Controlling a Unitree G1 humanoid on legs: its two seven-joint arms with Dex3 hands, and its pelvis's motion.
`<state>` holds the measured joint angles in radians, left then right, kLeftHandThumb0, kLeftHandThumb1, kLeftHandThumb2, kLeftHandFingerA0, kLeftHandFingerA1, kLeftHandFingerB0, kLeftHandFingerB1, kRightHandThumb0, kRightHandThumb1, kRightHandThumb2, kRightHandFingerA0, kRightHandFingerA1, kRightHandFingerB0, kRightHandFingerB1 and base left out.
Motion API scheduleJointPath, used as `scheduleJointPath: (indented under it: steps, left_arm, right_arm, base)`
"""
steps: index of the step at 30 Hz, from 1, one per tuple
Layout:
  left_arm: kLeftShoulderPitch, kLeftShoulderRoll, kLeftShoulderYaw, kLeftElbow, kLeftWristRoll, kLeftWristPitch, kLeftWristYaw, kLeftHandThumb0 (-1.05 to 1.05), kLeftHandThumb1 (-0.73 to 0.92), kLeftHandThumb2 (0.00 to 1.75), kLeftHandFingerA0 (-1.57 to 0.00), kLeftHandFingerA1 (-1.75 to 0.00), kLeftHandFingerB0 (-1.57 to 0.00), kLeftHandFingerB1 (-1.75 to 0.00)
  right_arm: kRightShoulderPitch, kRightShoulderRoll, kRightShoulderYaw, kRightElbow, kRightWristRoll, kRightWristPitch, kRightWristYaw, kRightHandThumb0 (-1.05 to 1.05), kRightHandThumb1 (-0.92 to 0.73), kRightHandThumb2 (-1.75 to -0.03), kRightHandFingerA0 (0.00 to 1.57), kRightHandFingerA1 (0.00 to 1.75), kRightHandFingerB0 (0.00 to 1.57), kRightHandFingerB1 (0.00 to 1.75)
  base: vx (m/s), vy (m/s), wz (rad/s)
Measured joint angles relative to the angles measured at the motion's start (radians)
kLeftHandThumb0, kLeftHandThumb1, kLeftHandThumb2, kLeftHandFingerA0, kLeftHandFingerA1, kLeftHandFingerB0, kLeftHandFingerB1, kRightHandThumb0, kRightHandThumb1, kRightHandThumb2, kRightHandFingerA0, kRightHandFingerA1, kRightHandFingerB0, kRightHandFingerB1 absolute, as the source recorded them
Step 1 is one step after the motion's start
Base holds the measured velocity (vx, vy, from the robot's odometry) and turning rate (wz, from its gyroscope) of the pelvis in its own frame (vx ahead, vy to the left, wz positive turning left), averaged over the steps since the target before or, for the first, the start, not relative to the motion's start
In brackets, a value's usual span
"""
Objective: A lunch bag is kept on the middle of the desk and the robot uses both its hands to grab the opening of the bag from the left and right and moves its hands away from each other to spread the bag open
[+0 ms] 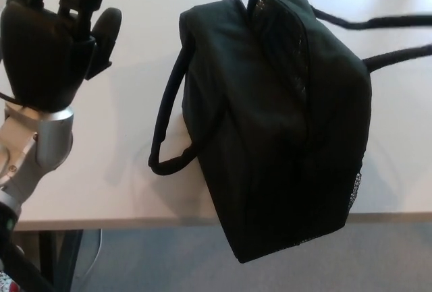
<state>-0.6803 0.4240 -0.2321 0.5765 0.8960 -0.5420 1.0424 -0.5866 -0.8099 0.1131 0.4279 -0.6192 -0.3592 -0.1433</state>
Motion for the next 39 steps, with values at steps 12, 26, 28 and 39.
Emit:
scheduleJointPath:
  steps: [12, 26, 28, 39]
  left_arm:
    - [0.044, 0.061, 0.007, 0.0, -0.004, -0.021, 0.012, 0.09, 0.4, 0.91, -0.09, -0.48, -0.11, -0.47]
    - [0.5, 0.075, 0.03, -0.214, -0.051, -0.081, -0.002, -0.08, 0.43, 0.89, -0.11, -0.49, 0.0, -0.43]
    - [0.577, 0.074, 0.029, -0.243, -0.06, -0.084, -0.011, -0.08, 0.64, 0.61, -0.14, -0.32, -0.06, -0.21]
    - [1.101, 0.09, -0.019, -0.466, -0.193, -0.098, -0.11, -0.15, 0.7, 0.63, -0.29, -0.4, -0.04, -0.21]
  right_arm:
    - [0.174, -0.131, -0.092, -0.045, -0.016, -0.111, -0.053, -0.69, -0.56, -0.86, 0.22, 0.48, 0.05, 0.31]
    - [0.776, 0.051, -0.29, -0.303, -0.016, -0.215, -0.184, -0.56, -0.77, -0.63, 0.35, 0.36, 0.29, 0.32]
    - [0.852, 0.071, -0.286, -0.303, -0.032, -0.229, -0.216, -0.65, -0.56, -0.9, 0.0, 0.18, 0.0, 0.15]
    - [1.267, 0.206, -0.231, -0.299, -0.083, -0.309, -0.322, -0.55, -0.71, -0.76, 0.02, 0.2, 0.0, 0.2]
  base:
    - [0.0, 0.0, 0.0]
    - [0.0, 0.0, 0.0]
    - [0.0, 0.0, 0.0]
    - [0.0, 0.0, 0.0]
